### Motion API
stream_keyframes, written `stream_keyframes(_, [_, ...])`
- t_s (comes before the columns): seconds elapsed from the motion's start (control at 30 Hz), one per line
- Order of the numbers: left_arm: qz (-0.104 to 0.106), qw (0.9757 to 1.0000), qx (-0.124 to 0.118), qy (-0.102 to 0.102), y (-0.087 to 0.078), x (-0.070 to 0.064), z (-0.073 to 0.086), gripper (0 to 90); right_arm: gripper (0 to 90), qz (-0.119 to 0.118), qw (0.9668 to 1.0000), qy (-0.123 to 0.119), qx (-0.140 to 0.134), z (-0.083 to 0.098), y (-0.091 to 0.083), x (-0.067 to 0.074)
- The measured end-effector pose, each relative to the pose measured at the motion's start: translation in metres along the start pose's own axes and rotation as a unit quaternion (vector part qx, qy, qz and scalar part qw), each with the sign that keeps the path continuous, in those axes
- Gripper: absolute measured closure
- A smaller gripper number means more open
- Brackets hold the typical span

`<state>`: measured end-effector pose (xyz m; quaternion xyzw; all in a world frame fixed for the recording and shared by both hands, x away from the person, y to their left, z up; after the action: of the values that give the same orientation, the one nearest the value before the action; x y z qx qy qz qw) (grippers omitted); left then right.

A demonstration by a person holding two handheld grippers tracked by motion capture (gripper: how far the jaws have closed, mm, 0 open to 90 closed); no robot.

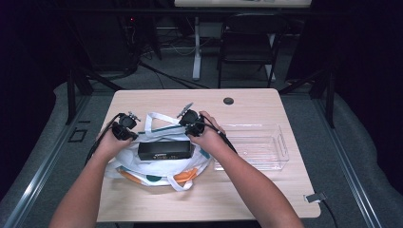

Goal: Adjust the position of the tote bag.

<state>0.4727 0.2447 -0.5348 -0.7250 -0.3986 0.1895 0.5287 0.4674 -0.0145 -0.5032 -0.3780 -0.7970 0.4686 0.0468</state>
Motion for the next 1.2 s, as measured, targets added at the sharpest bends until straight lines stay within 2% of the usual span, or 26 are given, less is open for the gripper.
stream_keyframes(0.23, [0.000, 1.0000, -0.001, 0.002, -0.001, 0.000, 0.000, 87.1, 60.5, -0.002, 0.9998, 0.008, -0.017, 0.007, -0.019, -0.006])
stream_keyframes(0.33, [0.001, 1.0000, -0.001, 0.001, -0.002, 0.000, 0.000, 87.1, 60.5, -0.007, 0.9995, 0.019, -0.025, 0.012, -0.024, -0.007])
stream_keyframes(0.5, [0.000, 1.0000, -0.001, 0.000, -0.002, -0.001, 0.000, 87.1, 60.9, -0.018, 0.9993, 0.026, -0.022, 0.022, -0.032, -0.009])
stream_keyframes(0.6, [-0.002, 1.0000, -0.001, 0.001, -0.001, -0.001, 0.000, 87.1, 64.7, -0.025, 0.9992, 0.026, -0.017, 0.026, -0.035, -0.007])
stream_keyframes(0.77, [-0.002, 1.0000, 0.000, 0.001, -0.002, -0.001, 0.000, 87.1, 74.7, -0.026, 0.9993, 0.022, -0.016, 0.029, -0.031, -0.003])
stream_keyframes(0.87, [-0.002, 1.0000, 0.002, 0.002, -0.002, -0.001, 0.000, 87.1, 80.0, -0.023, 0.9995, 0.020, -0.006, 0.031, -0.028, -0.003])
stream_keyframes(1.2, [0.001, 1.0000, 0.001, 0.001, -0.001, -0.001, 0.000, 87.1, 88.4, -0.019, 0.9996, 0.023, 0.001, 0.035, -0.021, -0.007])
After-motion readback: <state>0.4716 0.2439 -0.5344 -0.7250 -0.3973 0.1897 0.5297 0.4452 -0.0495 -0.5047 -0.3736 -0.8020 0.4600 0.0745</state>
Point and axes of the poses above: each handheld gripper's, and its own axes: y roughly forward along the jaws, z roughly out of its underside, x roughly to its left, the point moved 2 cm from there along y, roughly forward along the jaws
